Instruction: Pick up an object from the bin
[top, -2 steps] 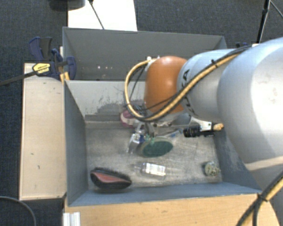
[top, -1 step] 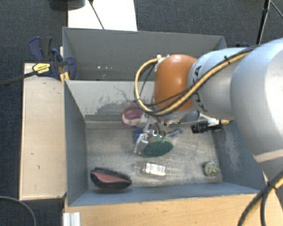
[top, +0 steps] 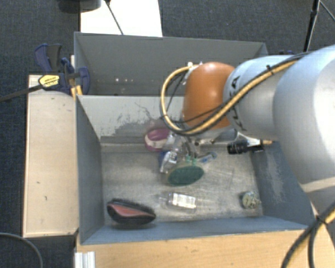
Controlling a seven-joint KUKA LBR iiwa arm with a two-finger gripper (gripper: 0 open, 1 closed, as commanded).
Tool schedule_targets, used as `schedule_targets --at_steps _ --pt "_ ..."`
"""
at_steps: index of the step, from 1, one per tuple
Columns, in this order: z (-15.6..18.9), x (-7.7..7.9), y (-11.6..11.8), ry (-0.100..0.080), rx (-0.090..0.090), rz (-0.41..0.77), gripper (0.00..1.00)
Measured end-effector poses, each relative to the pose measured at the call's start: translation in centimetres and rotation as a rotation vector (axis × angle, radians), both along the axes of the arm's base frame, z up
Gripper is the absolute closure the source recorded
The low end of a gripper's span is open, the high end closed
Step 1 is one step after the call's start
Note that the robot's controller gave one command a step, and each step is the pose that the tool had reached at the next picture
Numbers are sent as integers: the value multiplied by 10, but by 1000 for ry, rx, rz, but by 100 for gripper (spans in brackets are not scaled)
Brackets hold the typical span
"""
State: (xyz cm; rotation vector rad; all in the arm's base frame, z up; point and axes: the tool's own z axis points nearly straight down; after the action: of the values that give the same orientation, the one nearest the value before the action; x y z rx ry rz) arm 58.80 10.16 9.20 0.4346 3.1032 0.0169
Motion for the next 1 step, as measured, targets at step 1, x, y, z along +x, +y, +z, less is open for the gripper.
schedule_targets --at_steps 1 --pt "83 -10 -22 0 -8 -15 100"
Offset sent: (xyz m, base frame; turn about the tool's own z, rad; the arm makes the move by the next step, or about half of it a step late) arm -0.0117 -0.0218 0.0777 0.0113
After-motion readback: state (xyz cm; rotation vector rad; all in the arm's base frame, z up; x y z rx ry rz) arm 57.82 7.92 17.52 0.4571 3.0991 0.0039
